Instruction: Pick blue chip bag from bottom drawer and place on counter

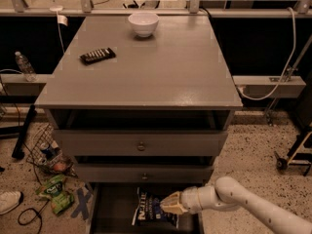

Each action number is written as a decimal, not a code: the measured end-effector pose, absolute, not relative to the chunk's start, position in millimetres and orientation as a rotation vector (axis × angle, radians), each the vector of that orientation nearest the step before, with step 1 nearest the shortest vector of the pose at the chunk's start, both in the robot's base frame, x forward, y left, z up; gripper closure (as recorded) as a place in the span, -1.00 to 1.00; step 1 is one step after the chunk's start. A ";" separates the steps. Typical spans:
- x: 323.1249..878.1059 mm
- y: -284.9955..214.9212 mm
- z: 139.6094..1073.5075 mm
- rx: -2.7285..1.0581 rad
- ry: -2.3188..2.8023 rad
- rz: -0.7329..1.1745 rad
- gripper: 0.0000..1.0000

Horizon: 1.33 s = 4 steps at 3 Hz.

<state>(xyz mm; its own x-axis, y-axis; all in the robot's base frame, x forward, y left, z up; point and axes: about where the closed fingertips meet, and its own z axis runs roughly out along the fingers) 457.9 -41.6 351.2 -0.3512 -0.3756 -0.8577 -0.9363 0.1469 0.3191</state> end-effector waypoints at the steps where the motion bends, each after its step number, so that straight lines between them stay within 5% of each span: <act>1: 469.5 -35.2 406.3 -1.358 1.750 1.129 1.00; 4: 488.6 -22.5 482.7 -1.506 1.703 1.037 1.00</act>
Offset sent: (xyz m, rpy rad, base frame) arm 0.0499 0.0311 0.1937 -0.1493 -0.2147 0.2038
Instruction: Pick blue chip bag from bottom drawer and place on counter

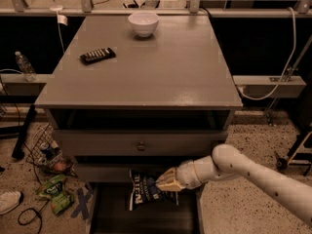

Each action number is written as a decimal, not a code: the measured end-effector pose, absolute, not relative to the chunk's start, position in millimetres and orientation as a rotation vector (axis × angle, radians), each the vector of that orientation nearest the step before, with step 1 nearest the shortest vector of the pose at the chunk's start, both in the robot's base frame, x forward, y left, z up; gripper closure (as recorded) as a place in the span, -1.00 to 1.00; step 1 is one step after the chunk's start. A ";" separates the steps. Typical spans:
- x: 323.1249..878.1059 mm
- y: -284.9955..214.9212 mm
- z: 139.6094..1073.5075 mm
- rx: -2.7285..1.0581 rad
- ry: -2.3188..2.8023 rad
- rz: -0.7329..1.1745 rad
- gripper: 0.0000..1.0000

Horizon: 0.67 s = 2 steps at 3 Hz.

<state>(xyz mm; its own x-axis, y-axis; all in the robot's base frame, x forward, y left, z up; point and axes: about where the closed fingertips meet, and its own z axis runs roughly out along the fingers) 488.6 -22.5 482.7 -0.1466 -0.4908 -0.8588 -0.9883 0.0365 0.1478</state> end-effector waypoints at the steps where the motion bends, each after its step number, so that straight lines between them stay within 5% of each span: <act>1: 486.4 -18.6 519.7 -1.582 1.664 0.962 1.00; 2: 478.4 -16.6 564.4 -1.662 1.627 0.811 1.00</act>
Offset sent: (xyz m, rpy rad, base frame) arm -0.0216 0.0049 0.1544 -0.2332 -0.3628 0.0534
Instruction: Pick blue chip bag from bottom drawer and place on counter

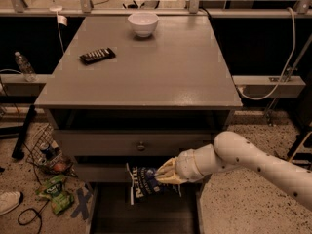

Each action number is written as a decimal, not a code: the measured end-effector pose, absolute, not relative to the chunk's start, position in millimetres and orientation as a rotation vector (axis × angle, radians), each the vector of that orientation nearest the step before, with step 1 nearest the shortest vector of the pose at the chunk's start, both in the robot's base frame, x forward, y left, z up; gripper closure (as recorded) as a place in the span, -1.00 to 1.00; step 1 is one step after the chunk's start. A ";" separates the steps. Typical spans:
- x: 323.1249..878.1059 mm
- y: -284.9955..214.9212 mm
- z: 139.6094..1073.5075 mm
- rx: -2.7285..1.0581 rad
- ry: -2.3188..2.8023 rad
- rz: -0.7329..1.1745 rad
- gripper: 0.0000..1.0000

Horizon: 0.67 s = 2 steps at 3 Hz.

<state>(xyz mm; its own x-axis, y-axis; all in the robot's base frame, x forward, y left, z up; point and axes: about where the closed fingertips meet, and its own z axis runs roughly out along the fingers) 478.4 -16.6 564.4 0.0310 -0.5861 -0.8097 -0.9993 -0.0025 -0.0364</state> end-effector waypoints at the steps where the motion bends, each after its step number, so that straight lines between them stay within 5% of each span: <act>1: 469.8 -14.4 612.9 -1.742 1.600 0.631 1.00; 2: 471.6 -15.1 628.6 -1.766 1.589 0.584 1.00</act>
Offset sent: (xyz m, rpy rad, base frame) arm -0.0074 0.0020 0.0387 -0.0744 -0.0979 0.0016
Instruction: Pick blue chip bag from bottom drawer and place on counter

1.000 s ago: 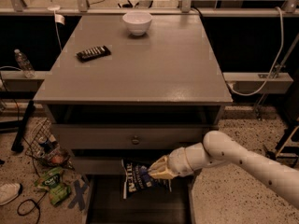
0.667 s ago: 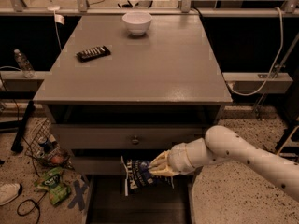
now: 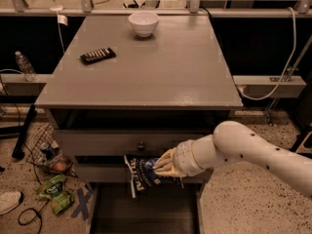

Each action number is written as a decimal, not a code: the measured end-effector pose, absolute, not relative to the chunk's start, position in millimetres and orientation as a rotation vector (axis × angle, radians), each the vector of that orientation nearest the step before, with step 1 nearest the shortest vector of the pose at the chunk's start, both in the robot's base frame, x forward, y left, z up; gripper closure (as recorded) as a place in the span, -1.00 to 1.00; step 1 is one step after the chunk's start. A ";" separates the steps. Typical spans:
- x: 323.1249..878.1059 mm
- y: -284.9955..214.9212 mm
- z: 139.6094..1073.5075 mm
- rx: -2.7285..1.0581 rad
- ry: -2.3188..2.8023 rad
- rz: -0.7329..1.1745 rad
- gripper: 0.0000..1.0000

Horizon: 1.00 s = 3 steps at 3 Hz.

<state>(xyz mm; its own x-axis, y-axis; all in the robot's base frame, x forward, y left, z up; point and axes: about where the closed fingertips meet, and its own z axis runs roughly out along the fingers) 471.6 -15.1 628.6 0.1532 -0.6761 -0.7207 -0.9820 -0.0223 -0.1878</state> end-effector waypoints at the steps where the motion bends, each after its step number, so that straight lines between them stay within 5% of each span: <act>1: 471.6 -15.0 628.6 -1.766 1.589 0.585 1.00; 3: 479.0 11.5 736.7 -1.938 1.443 0.381 1.00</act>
Offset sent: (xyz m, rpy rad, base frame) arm 0.0111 0.0200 0.0942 -0.0814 -0.1671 0.1148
